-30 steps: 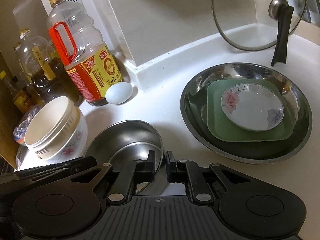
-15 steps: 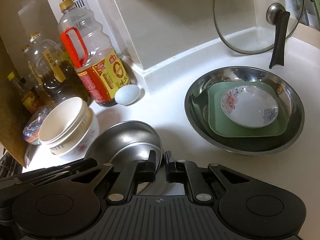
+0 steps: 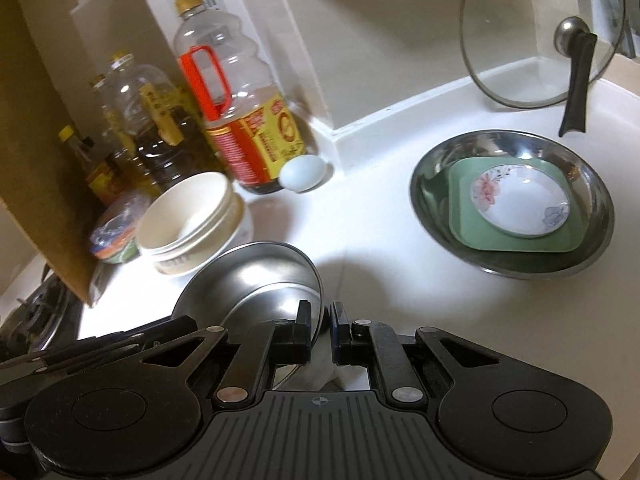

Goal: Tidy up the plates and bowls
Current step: 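Lift the steel pot with both grippers and carry it toward the bowl stack, then lower the steel pot toward the bowl stack with both grippers, then set the steel pot onto the cream bowls and open both grippers, then pull both grippers back from the pot and bowl stack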

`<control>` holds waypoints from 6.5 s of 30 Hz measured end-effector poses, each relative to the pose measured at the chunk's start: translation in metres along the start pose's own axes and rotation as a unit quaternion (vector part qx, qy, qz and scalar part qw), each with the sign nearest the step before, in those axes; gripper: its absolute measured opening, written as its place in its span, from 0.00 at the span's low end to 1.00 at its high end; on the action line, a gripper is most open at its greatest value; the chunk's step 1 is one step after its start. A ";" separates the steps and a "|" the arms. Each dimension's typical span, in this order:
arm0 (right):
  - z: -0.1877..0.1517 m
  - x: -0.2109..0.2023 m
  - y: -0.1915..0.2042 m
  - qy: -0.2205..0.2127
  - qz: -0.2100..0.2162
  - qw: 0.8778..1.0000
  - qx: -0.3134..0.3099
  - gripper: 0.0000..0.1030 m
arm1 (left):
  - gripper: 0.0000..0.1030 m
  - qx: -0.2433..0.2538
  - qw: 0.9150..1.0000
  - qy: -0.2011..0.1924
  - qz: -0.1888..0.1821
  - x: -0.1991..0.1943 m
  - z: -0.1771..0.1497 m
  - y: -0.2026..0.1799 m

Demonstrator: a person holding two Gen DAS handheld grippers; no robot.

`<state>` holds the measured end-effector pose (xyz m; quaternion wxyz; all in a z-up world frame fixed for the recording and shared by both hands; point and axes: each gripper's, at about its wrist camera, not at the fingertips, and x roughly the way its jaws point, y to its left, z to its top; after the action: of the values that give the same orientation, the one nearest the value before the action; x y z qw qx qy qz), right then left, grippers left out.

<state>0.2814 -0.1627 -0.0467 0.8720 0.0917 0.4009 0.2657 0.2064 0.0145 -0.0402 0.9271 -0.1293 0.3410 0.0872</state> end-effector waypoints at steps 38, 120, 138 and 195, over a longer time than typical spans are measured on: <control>0.106 0.036 0.062 -0.030 0.087 0.995 -0.046 0.09 | 0.08 -0.048 0.995 -0.085 0.035 -0.016 0.096 0.054; 0.087 0.066 0.046 0.014 0.095 0.995 -0.011 0.28 | 0.18 -0.059 0.996 -0.053 0.046 0.004 0.081 0.071; -0.019 -0.037 0.007 0.012 0.055 0.998 0.000 0.69 | 0.20 -0.016 0.999 -0.008 0.040 -0.057 -0.007 0.028; -0.088 -0.090 -0.021 0.029 -0.011 1.000 -0.005 0.71 | 0.21 -0.021 0.998 0.018 0.051 -0.090 -0.064 -0.002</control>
<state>0.1758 -0.2337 -0.0542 0.8631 0.0754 0.4259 0.2606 0.1002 -0.0133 -0.0280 0.9121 -0.1329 0.3621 0.1392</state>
